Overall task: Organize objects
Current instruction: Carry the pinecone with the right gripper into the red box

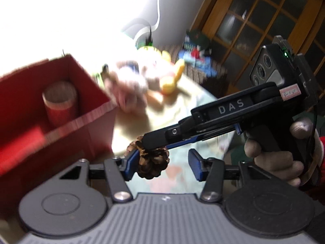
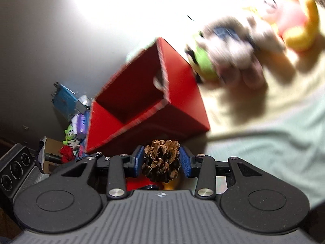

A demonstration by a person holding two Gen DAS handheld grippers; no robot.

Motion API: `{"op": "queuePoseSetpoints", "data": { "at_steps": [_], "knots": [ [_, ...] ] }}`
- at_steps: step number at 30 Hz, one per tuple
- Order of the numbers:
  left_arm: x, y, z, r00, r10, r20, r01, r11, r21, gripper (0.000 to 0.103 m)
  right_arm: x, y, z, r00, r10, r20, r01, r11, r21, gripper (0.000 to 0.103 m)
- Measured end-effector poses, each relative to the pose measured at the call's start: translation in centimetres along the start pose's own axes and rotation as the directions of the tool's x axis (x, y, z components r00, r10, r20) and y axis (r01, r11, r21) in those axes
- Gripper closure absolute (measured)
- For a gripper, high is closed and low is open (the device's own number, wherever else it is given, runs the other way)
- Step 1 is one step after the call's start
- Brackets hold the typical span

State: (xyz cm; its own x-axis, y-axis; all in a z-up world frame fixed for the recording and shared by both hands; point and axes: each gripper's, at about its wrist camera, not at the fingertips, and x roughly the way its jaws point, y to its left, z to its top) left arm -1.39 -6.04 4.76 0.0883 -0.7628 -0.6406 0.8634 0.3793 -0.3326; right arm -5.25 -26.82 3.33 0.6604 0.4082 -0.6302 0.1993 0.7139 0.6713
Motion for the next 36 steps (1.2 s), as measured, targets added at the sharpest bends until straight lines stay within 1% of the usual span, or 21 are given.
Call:
{"op": "queuePoseSetpoints", "data": {
  "at_steps": [3, 7, 10, 13, 16, 20, 24, 27, 29, 32, 36],
  "knots": [
    [-1.6, 0.7, 1.8, 0.997, 0.024, 0.073, -0.024, 1.000, 0.003, 0.051, 0.2, 2.1, 2.1, 0.999, 0.020, 0.033, -0.018, 0.997, -0.074, 0.062],
    [-3.0, 2.5, 3.5, 0.988, 0.055, 0.142, -0.051, 0.998, -0.035, 0.051, 1.8, 4.3, 5.0, 0.999, 0.021, 0.039, -0.013, 0.984, -0.180, 0.062],
    [-2.8, 4.3, 4.1, 0.982, 0.082, 0.171, -0.069, 0.994, -0.079, 0.051, 3.8, 5.3, 7.0, 1.000, -0.008, 0.013, 0.011, 0.970, -0.244, 0.062],
    [-1.9, 6.6, 4.3, 0.979, 0.103, 0.174, -0.077, 0.986, -0.148, 0.051, 6.3, 5.9, 8.5, 0.998, -0.047, -0.036, 0.033, 0.948, -0.316, 0.063],
    [-0.8, 8.6, 4.1, 0.978, 0.124, 0.166, -0.088, 0.974, -0.210, 0.051, 8.5, 6.1, 9.6, 0.992, -0.088, -0.091, 0.047, 0.923, -0.381, 0.063],
    [1.2, 10.7, 3.5, 0.982, 0.129, 0.141, -0.085, 0.956, -0.282, 0.051, 11.2, 6.4, 10.3, 0.973, -0.170, -0.153, 0.081, 0.881, -0.466, 0.063],
    [3.2, 12.0, 3.1, 0.988, 0.119, 0.093, -0.083, 0.942, -0.326, 0.051, 13.5, 7.0, 10.1, 0.939, -0.280, -0.198, 0.124, 0.817, -0.564, 0.062],
    [4.4, 12.3, 2.8, 0.991, 0.123, 0.056, -0.097, 0.939, -0.330, 0.051, 14.8, 7.4, 9.8, 0.917, -0.336, -0.214, 0.141, 0.777, -0.613, 0.062],
    [5.1, 12.5, 2.8, 0.991, 0.131, 0.036, -0.112, 0.937, -0.331, 0.051, 15.3, 7.6, 9.5, 0.908, -0.362, -0.209, 0.148, 0.746, -0.649, 0.062],
    [5.5, 13.0, 2.8, 0.992, 0.125, 0.013, -0.113, 0.934, -0.339, 0.051, 15.7, 8.0, 8.9, 0.897, -0.398, -0.195, 0.160, 0.701, -0.695, 0.061],
    [6.1, 13.2, 2.7, 0.993, 0.117, -0.018, -0.116, 0.933, -0.341, 0.051, 16.0, 8.3, 9.0, 0.885, -0.426, -0.190, 0.176, 0.683, -0.709, 0.061]
  ]
}}
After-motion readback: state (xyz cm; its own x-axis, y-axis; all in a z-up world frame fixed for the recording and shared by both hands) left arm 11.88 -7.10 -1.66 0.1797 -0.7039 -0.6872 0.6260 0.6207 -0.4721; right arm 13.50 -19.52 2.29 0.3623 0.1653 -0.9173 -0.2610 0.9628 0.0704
